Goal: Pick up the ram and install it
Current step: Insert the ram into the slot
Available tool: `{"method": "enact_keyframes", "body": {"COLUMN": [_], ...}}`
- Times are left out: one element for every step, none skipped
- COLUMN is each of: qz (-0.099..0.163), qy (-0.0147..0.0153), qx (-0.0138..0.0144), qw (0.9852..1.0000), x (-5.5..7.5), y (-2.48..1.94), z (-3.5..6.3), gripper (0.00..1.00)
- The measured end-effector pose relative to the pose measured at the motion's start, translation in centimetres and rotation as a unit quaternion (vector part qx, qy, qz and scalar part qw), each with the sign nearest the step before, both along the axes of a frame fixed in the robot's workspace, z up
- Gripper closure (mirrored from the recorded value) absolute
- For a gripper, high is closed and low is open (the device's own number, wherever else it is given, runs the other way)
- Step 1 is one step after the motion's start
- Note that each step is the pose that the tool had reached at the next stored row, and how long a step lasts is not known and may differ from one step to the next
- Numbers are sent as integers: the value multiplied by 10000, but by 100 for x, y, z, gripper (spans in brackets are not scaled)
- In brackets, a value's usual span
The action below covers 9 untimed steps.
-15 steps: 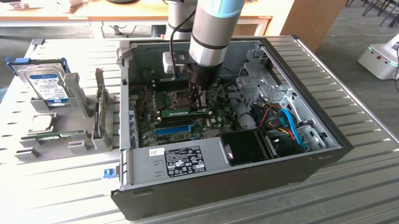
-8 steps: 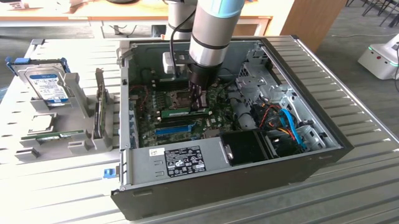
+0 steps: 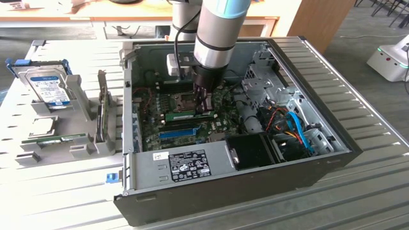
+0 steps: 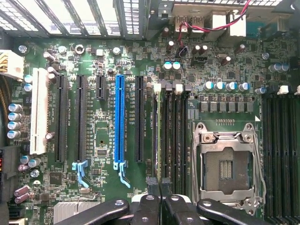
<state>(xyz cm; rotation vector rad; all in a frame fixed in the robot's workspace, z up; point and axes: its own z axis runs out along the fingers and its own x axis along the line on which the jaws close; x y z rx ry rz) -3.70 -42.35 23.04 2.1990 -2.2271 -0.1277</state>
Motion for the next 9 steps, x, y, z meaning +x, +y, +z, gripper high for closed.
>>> {"method": "enact_keyframes", "body": {"qz": [9,15,16,16,17,17,17,17,17], "qy": [0,0,0,0,0,0,0,0,0], "qx": [-1,0,-1,-1,0,0,0,0,1], "qw": [10000,10000,10000,10000,10000,10000,10000,10000,10000], "x": [0,0,0,0,0,0,0,0,0], "y": [0,0,0,0,0,0,0,0,1], "z": [0,0,0,0,0,0,2,6,6], "gripper": [88,88,88,88,88,88,88,88,88]}}
